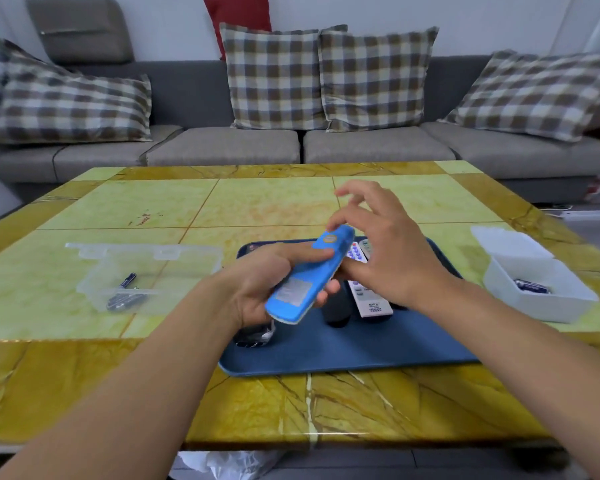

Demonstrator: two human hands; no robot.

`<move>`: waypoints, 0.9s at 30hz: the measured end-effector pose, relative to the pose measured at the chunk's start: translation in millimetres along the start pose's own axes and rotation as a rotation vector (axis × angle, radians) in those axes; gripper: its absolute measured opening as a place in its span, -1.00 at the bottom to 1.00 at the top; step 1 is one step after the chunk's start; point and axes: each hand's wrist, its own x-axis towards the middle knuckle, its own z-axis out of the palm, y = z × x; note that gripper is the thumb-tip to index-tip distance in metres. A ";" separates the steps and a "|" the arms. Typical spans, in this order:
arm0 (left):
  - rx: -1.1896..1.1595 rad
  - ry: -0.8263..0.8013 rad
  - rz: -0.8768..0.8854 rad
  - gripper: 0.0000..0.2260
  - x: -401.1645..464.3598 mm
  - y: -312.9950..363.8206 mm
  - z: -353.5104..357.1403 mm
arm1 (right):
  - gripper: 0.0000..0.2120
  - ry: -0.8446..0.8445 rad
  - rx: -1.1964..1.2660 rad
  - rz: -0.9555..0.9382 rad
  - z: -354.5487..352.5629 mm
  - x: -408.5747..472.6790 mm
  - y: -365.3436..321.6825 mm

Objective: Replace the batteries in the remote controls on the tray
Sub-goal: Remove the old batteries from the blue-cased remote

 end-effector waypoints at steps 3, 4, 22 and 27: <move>0.102 -0.045 -0.026 -0.59 1.7 0.3 -8.4 | -0.47 -0.302 0.054 0.007 -11.1 -5.1 6.6; 0.071 -0.055 -0.059 -0.53 0.9 2.6 -12.2 | -0.47 -0.389 0.067 0.052 -13.4 -8.2 8.4; -0.340 0.143 0.194 -0.49 38.3 -8.9 36.0 | -0.76 0.066 0.478 0.299 -20.4 -10.5 -6.9; -0.280 0.191 0.165 -0.49 38.6 -11.7 44.3 | -0.78 -0.010 0.515 0.289 -11.5 -12.3 -11.9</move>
